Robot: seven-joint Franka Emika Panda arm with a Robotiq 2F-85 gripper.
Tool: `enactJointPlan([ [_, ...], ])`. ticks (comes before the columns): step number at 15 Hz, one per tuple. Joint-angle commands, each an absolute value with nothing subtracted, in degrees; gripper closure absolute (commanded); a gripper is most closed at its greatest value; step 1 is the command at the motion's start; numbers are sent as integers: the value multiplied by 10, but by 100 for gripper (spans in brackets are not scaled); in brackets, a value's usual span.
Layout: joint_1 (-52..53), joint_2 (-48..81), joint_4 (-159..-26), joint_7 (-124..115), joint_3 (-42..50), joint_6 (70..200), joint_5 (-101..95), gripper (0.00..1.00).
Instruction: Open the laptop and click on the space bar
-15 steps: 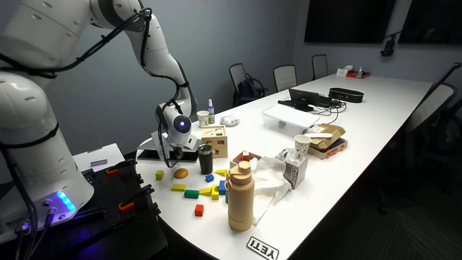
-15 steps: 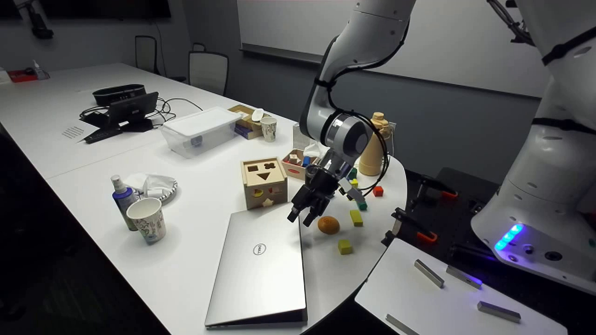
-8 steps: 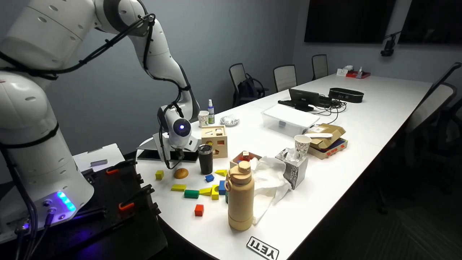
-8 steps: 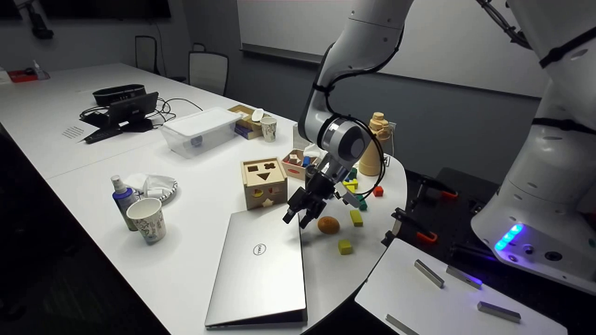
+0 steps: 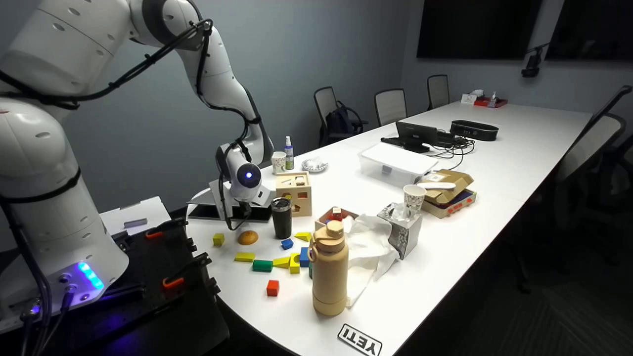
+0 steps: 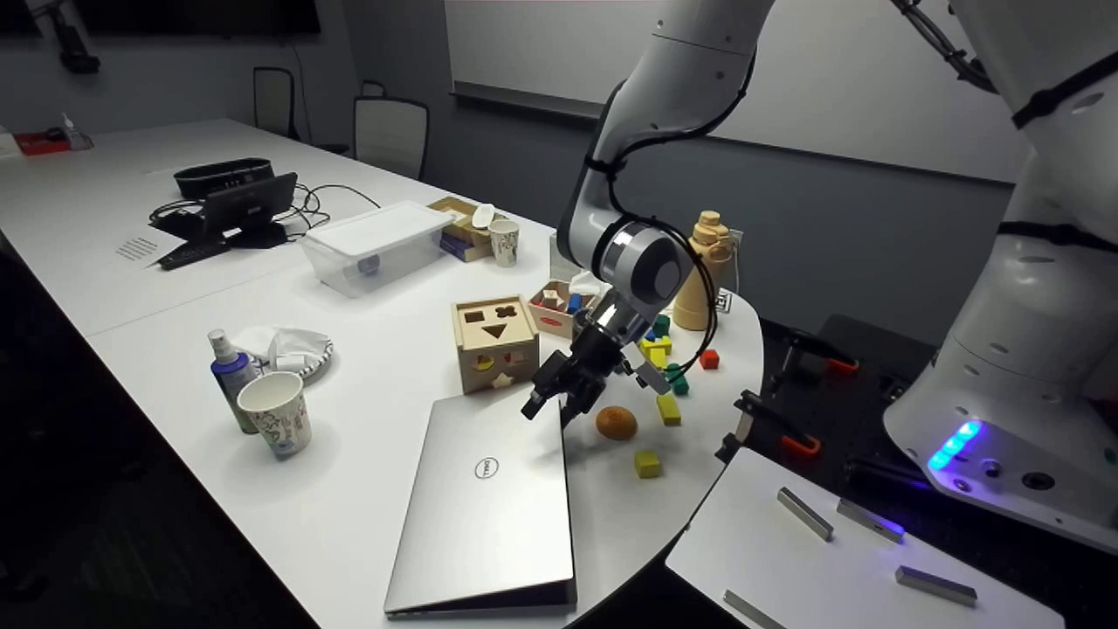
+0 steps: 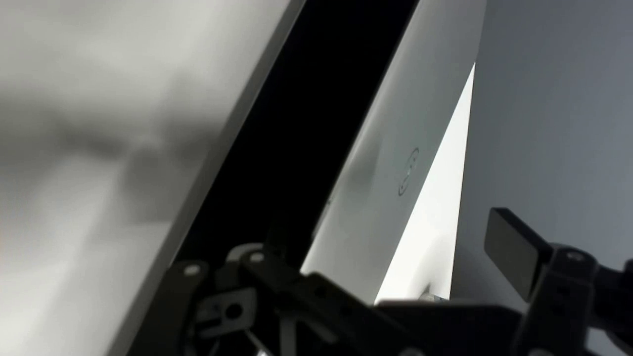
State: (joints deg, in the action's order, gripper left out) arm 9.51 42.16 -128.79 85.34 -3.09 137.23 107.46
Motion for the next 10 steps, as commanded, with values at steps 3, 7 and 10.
enactJointPlan([
  [3,110,425,-1282,863,-28,1330,1104,0],
  [7,112,404,-1287,860,-32,1306,1102,0],
  [10,116,386,-1294,858,-36,1292,1098,0],
])
